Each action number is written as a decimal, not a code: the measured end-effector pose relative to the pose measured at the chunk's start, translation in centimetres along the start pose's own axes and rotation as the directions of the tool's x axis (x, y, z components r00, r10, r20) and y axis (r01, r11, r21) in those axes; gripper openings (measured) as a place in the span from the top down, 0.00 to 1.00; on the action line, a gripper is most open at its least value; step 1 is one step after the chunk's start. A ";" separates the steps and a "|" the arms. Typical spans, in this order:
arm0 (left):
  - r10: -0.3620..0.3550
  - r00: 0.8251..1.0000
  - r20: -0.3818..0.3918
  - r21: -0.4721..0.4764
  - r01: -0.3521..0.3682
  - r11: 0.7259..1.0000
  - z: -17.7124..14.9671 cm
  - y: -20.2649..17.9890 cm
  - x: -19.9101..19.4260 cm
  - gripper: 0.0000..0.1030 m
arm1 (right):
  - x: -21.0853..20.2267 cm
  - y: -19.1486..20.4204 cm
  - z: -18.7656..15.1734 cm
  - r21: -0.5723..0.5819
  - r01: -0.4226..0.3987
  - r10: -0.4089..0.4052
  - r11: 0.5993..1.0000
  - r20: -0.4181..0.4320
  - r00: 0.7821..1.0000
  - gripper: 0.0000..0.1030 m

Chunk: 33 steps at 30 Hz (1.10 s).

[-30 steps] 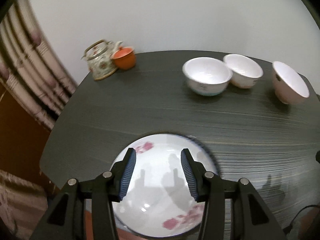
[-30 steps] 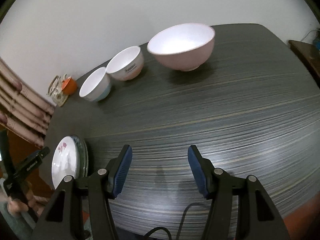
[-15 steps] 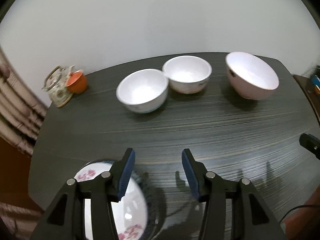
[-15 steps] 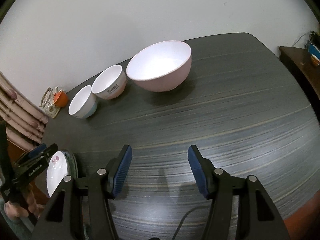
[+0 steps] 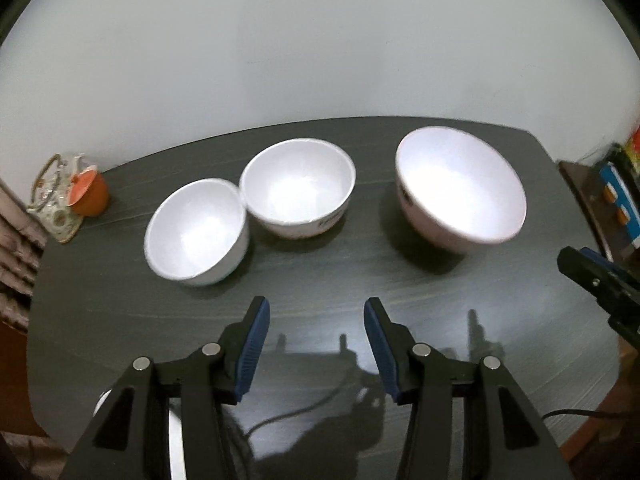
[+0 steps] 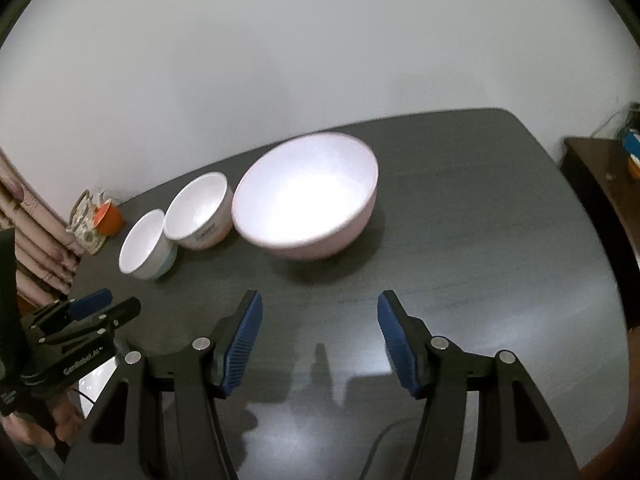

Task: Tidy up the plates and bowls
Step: 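Move the right tool toward the large pink bowl, then grasp the rim of the large pink bowl with the right tool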

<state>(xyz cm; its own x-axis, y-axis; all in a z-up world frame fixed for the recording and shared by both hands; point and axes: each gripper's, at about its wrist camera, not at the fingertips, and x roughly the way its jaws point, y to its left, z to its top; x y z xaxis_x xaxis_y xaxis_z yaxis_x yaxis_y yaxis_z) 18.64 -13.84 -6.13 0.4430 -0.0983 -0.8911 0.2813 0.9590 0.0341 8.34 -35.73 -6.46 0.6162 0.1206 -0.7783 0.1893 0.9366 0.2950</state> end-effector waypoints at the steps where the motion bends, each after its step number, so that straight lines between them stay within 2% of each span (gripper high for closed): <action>1: -0.014 1.000 -0.005 -0.011 0.014 1.000 0.5 -0.1 0.3 0.51 | 0.2 -0.2 0.6 0.002 0.003 -0.003 1.000 0.004 1.000 0.44; 5: -0.103 0.994 -0.046 -0.073 0.100 0.992 3.2 -0.7 2.1 0.51 | 1.2 -1.0 3.1 0.007 0.023 -0.023 1.000 0.019 1.000 0.44; 7: -0.124 0.991 -0.054 -0.092 0.119 0.989 4.4 -1.2 2.9 0.51 | 2.0 -1.6 4.2 0.015 0.030 -0.030 0.999 0.019 0.999 0.44; 16: -0.141 0.986 -0.086 -0.164 0.126 0.978 8.1 -2.7 7.2 0.51 | 6.8 -3.7 6.6 0.061 0.055 -0.051 0.997 -0.062 0.997 0.44; 21: -0.155 0.980 -0.125 -0.176 0.132 0.975 8.7 -3.5 9.5 0.51 | 9.8 -4.3 6.9 0.072 0.075 -0.067 0.995 -0.113 0.991 0.44; 29: -0.147 0.976 -0.162 -0.189 0.115 0.975 8.7 -3.6 12.4 0.51 | 12.4 -4.5 6.8 0.105 0.053 -0.037 0.993 -0.149 0.988 0.44; 30: -0.147 0.976 -0.161 -0.190 0.115 0.975 8.7 -3.6 12.5 0.51 | 12.6 -4.5 6.7 0.106 0.048 -0.031 0.993 -0.154 0.988 0.46; 32: -0.154 0.976 -0.153 -0.190 0.124 0.974 8.6 -3.6 12.5 0.52 | 13.1 -4.3 6.6 0.114 0.027 -0.008 0.993 -0.170 0.985 0.57; 33: -0.155 0.977 -0.146 -0.188 0.127 0.974 8.8 -3.9 12.5 0.58 | 13.2 -4.5 6.6 0.118 0.022 -0.001 0.993 -0.175 0.985 0.63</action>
<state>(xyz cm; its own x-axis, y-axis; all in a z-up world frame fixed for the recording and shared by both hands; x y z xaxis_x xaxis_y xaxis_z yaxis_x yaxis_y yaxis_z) 30.58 -21.12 -13.44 0.2650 -0.2062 -0.9419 0.1700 0.9716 -0.1649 20.68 -40.52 -14.43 0.4725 0.1757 -0.8636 0.2919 0.8934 0.3415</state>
